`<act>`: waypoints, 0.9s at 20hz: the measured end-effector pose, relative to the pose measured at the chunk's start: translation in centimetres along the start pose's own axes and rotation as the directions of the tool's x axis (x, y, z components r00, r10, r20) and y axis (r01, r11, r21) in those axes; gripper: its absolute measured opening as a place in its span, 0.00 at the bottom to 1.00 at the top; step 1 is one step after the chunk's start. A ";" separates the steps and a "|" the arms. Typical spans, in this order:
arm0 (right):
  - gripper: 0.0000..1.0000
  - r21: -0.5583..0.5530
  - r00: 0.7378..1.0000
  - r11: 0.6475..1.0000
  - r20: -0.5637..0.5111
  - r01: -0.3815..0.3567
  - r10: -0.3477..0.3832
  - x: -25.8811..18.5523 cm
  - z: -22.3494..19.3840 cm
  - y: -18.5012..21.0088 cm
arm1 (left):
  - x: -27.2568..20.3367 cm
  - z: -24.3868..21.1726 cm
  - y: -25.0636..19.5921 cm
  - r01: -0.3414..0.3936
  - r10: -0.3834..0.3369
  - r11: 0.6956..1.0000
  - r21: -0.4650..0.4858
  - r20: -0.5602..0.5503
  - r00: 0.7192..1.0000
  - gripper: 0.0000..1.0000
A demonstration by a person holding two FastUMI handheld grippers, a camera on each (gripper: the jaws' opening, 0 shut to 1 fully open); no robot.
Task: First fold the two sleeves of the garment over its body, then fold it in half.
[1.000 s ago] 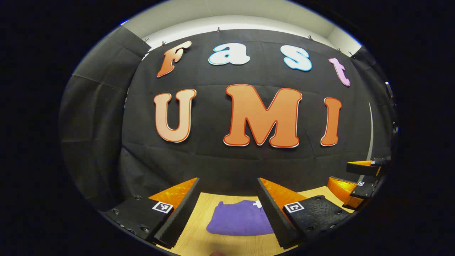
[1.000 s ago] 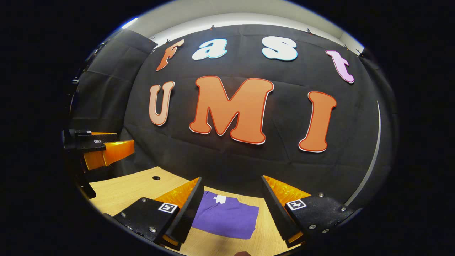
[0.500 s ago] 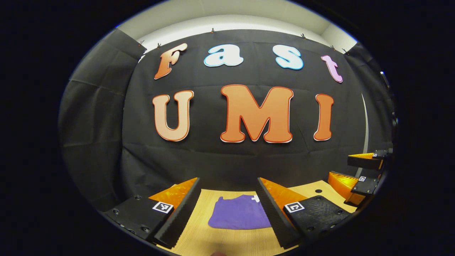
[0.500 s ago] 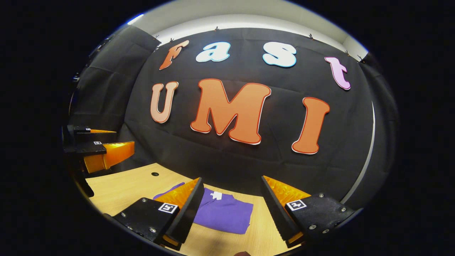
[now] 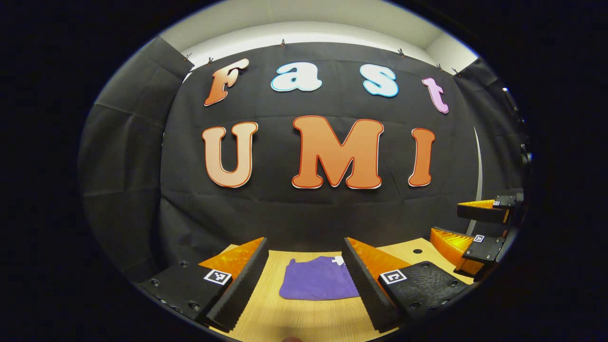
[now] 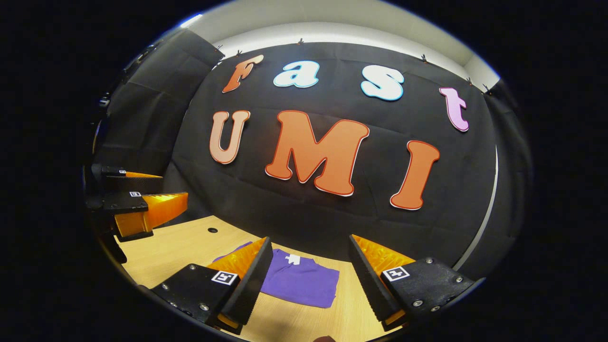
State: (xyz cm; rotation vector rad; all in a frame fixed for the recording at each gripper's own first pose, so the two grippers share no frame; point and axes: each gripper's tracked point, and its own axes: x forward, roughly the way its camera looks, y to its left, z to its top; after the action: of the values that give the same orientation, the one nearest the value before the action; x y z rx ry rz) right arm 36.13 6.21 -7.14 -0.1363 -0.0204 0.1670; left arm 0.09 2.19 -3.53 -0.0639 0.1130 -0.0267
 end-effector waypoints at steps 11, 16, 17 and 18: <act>0.95 -0.030 1.000 0.999 -0.014 0.019 -0.019 -1.0 0.0 0.0 | -1.4 0.1 2.3 -0.032 0.029 0.998 0.061 0.051 0.998 0.97; 0.95 -0.030 0.999 0.999 0.016 0.043 -0.042 -0.8 0.8 -0.5 | -0.9 -0.7 3.4 -0.039 0.038 0.998 0.042 0.030 0.999 0.97; 0.95 -0.037 0.999 0.998 0.025 0.048 -0.047 -0.6 1.0 -0.6 | -0.5 -0.6 3.4 -0.042 0.041 0.998 0.044 0.029 0.999 0.99; 0.95 -0.039 0.998 0.998 0.033 0.051 -0.050 -0.6 1.1 -0.8 | -0.4 -0.4 3.4 -0.047 0.046 0.998 0.047 0.028 0.999 0.97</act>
State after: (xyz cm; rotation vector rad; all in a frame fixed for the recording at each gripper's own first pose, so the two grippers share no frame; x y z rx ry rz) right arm 35.66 5.45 -5.96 -0.1732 -0.0586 0.1182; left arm -0.30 5.57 -4.10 -0.0138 0.0871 0.0176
